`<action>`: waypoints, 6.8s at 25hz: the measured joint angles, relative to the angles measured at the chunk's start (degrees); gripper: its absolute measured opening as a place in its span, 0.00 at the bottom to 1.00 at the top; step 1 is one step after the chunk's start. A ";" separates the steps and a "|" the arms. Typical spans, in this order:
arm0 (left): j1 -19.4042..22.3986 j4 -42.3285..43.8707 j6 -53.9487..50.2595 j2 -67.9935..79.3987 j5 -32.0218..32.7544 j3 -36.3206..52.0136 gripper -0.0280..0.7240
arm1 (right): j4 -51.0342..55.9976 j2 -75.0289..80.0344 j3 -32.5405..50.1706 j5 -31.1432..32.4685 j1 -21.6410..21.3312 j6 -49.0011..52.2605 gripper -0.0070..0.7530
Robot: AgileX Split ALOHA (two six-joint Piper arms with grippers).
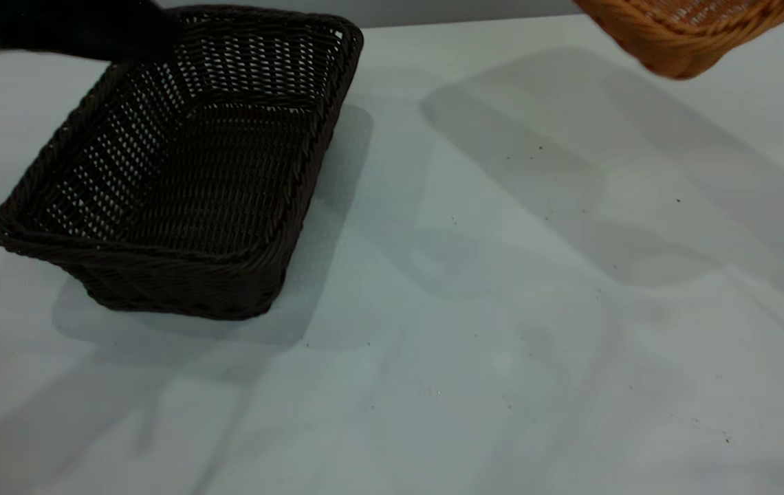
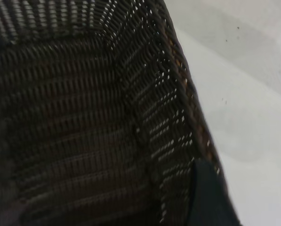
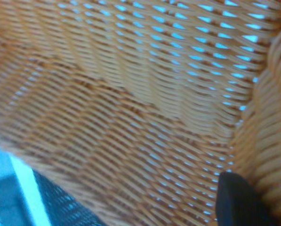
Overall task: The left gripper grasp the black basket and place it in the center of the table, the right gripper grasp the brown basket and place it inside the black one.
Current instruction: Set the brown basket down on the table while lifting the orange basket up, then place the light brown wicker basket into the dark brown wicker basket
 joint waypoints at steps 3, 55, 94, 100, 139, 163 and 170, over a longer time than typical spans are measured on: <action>-5.82 -3.93 -0.13 2.73 -7.88 0.00 0.49 | -3.97 -0.09 -4.99 2.36 0.00 -0.12 0.15; -16.22 -10.94 23.81 30.01 -9.21 -13.91 0.22 | -18.18 -0.16 -20.83 11.18 0.00 -0.35 0.15; -16.12 35.98 21.59 18.68 13.90 -3.23 0.21 | -19.26 -0.16 -25.63 14.40 0.00 -1.00 0.15; -16.12 36.10 21.59 18.51 14.77 -3.23 0.29 | -19.26 -0.16 -25.63 14.30 0.00 -1.15 0.15; -16.12 34.50 13.19 -29.03 -12.94 -3.42 0.71 | -21.24 18.38 -37.13 27.22 14.30 1.52 0.15; -16.09 34.74 14.08 -28.92 -25.54 -3.42 0.61 | -25.78 21.84 -36.52 27.39 24.64 3.35 0.15; -16.09 34.75 14.08 -28.92 -26.98 -3.42 0.61 | -25.61 21.84 -32.41 27.78 24.71 3.35 0.15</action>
